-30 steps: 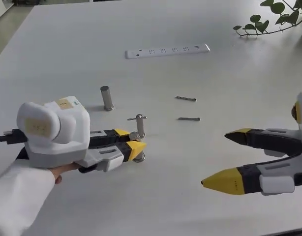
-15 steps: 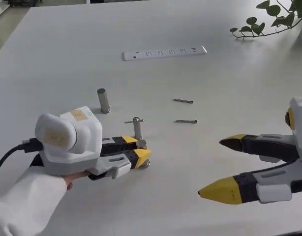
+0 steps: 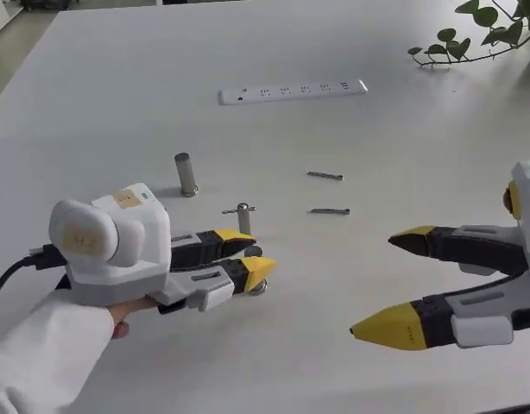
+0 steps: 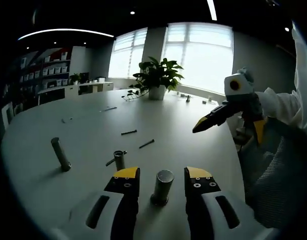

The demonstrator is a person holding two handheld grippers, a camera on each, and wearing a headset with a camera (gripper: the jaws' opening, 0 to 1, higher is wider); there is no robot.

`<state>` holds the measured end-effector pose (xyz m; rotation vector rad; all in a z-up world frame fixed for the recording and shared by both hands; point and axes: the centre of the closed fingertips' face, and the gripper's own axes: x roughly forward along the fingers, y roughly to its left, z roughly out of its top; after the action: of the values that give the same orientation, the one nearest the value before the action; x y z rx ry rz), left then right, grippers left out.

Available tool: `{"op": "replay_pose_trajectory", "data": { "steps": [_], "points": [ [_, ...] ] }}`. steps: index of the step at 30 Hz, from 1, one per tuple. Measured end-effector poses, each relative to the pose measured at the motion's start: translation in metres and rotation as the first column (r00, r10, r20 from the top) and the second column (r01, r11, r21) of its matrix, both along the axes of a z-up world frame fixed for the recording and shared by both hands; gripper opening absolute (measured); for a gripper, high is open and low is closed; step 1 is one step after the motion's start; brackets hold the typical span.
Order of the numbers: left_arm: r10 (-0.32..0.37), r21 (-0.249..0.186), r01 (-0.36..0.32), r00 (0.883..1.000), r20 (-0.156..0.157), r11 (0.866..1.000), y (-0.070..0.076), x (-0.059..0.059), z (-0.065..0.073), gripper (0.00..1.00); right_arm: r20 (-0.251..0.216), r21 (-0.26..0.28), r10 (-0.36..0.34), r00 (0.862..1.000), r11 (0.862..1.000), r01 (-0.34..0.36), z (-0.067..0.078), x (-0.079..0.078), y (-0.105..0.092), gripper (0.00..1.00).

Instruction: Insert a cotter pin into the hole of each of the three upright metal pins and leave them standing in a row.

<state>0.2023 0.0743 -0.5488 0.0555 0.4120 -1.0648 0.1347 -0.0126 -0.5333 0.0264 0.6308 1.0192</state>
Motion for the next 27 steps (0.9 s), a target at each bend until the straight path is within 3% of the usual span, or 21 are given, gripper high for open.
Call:
{"op": "replay_pose_trajectory", "data": {
  "steps": [2, 5, 8, 10, 12, 18, 19, 22, 24, 26, 27],
  "points": [
    [0.002, 0.007, -0.002, 1.0, 0.008, 1.0, 0.005, 0.0, 0.003, 0.38, 0.005, -0.013, 0.002, 1.0, 1.0, -0.002, 0.001, 0.003, -0.003, 0.93],
    [-0.005, -0.011, 0.005, 1.0, -0.009, 1.0, 0.013, -0.005, 0.008, 0.42, 0.018, -0.028, 0.011, 1.0, 1.0, -0.01, 0.004, 0.01, -0.006, 0.93],
    [0.001, -0.024, -0.001, 0.999, -0.033, 1.0, 0.023, -0.011, 0.012, 0.63, 0.031, -0.063, 0.027, 0.999, 0.998, -0.025, 0.004, 0.02, -0.01, 0.92],
    [-0.015, -0.019, 0.014, 0.999, -0.047, 1.0, 0.028, -0.018, 0.011, 0.84, 0.037, -0.086, 0.04, 0.999, 0.996, -0.036, 0.004, 0.026, -0.011, 0.91],
    [-0.022, -0.013, 0.021, 0.998, -0.052, 1.0, 0.032, -0.023, 0.011, 0.92, 0.041, -0.121, 0.052, 0.998, 0.992, -0.047, 0.003, 0.033, -0.014, 0.9],
    [-0.024, -0.005, 0.024, 0.996, -0.084, 1.0, 0.046, -0.04, 0.009, 0.99, 0.065, -0.174, 0.074, 0.995, 0.983, -0.061, 0.01, 0.058, -0.017, 0.83],
    [-0.039, -0.026, 0.036, 0.993, -0.116, 0.999, 0.045, -0.047, 0.01, 0.99, 0.069, -0.196, 0.089, 0.994, 0.978, -0.074, 0.01, 0.061, -0.017, 0.82],
    [-0.051, -0.067, 0.043, 0.99, -0.128, 0.997, 0.043, -0.056, 0.014, 0.99, 0.071, -0.257, 0.132, 0.989, 0.96, -0.109, 0.008, 0.07, -0.016, 0.78],
    [-0.051, -0.067, 0.042, 0.989, -0.137, 0.997, 0.043, -0.062, 0.013, 0.99, 0.064, -0.301, 0.15, 0.987, 0.945, -0.124, 0.005, 0.076, -0.017, 0.75],
    [-0.038, -0.053, 0.031, 0.99, -0.137, 0.998, 0.043, -0.065, 0.01, 0.99, 0.064, -0.35, 0.162, 0.985, 0.928, -0.129, 0.002, 0.084, -0.017, 0.66],
    [-0.03, -0.054, 0.022, 0.99, -0.137, 0.998, 0.043, -0.065, 0.009, 0.99, 0.077, -0.357, 0.159, 0.984, 0.926, -0.122, 0.002, 0.088, -0.015, 0.61]
  ]
}}
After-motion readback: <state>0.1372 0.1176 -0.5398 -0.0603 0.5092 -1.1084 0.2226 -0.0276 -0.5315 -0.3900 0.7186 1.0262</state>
